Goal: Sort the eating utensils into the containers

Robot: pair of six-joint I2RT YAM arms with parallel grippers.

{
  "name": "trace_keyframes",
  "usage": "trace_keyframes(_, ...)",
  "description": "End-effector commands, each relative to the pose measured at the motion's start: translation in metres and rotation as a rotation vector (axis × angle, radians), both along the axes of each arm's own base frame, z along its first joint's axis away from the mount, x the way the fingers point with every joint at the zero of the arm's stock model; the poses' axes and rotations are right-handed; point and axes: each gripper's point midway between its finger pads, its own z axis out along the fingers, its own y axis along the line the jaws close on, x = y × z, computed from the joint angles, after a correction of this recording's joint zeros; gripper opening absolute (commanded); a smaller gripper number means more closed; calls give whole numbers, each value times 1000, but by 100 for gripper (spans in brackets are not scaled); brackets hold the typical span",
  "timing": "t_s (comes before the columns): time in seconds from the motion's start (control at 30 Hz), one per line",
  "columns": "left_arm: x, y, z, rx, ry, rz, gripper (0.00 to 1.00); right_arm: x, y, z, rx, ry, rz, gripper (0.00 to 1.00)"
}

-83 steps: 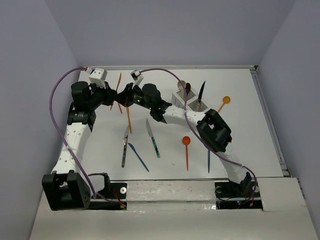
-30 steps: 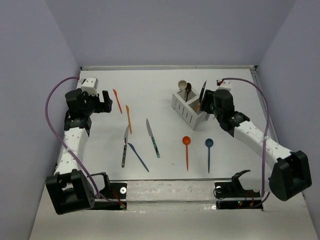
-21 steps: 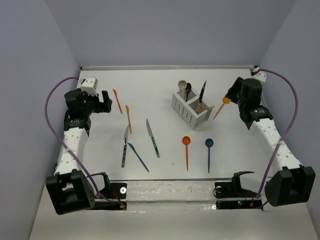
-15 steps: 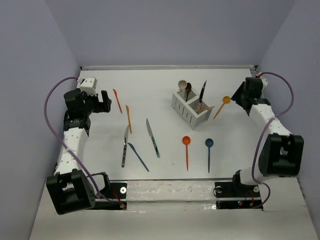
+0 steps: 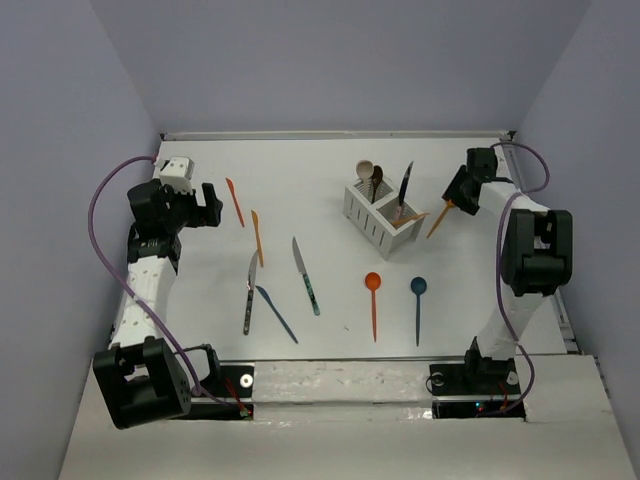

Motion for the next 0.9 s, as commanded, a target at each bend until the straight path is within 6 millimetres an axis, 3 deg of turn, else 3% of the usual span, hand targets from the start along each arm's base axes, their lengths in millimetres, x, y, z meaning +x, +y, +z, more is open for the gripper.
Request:
trace_keyframes(0.0, 4, 1, 8, 9, -43, -12, 99, 14, 21, -11, -48, 37, 63, 55)
trace_keyframes(0.13, 2, 2, 13, 14, -56, -8, 99, 8, 23, -31, -85, 123, 54, 54)
trace_keyframes(0.27, 1, 3, 17, 18, -72, -5, 99, 0, 20, -35, -94, 146, 34, 48)
trace_keyframes(0.43, -1, 4, 21, 18, -81, -3, 99, -6, 17, -32, -114, 152, 51, 11)
trace_keyframes(0.47, -2, 5, 21, 19, -83, 0, 99, -7, 14, -30, -132, 149, 43, 0)
trace_keyframes(0.5, -2, 5, 21, 18, -83, -2, 99, -7, 12, -27, -144, 144, 39, 0)
trace_keyframes(0.57, -3, 7, 23, 20, -88, 3, 99, -4, 7, -7, -177, 101, 36, 0)
trace_keyframes(0.7, -5, 8, 25, 19, -96, 3, 99, 11, -1, 58, -229, -96, 57, 0)
trace_keyframes(0.73, -5, 7, 25, 19, -96, 2, 99, 10, -3, 96, -242, -190, 43, 0)
trace_keyframes(0.8, -4, 8, 26, 19, -98, 0, 99, 8, -6, 134, -273, -296, 38, 0)
trace_keyframes(0.87, -4, 8, 27, 19, -102, 0, 99, 4, -8, 190, -314, -437, -6, 0)
